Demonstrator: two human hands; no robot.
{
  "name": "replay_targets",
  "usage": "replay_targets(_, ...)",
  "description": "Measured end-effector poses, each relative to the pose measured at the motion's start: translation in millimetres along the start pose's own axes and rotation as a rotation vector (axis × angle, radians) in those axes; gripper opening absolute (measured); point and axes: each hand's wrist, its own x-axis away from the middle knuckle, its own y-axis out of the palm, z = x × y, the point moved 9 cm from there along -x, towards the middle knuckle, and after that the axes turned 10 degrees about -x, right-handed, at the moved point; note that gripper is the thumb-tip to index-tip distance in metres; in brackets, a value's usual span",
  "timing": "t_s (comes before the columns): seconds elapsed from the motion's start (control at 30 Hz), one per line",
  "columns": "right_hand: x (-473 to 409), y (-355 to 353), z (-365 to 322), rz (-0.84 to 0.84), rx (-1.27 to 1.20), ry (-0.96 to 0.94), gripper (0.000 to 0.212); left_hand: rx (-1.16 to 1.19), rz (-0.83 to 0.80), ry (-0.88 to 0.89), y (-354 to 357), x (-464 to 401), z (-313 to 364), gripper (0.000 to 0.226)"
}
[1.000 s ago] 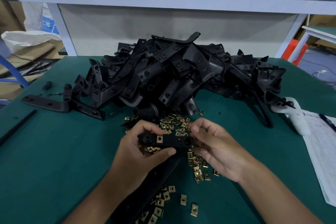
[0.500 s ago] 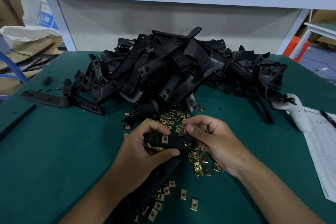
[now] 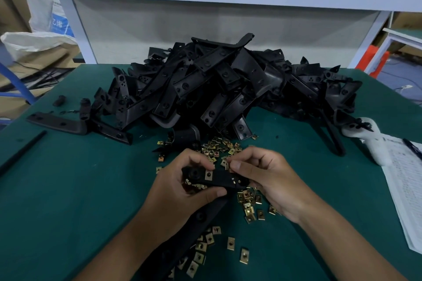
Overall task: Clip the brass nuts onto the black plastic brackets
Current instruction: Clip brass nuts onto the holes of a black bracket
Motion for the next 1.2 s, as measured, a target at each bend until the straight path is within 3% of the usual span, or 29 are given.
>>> replay_targets(0.7,5.7,8.2,-11.5,-0.076,0.136,-0.078,0.043,0.079,0.112,-0.057,-10.3,1.1,1.3,0.039)
replay_targets(0.87,8.5,15.9,-14.5,-0.109,0.150,-0.124,0.038,0.123,0.176,-0.079,-12.2,0.9,1.8,0.033)
replay_targets(1.2,12.6,15.0,-18.3,-0.042,0.320,-0.268,0.034,0.137,0.155,-0.123,-10.4,5.8,-6.8,0.045)
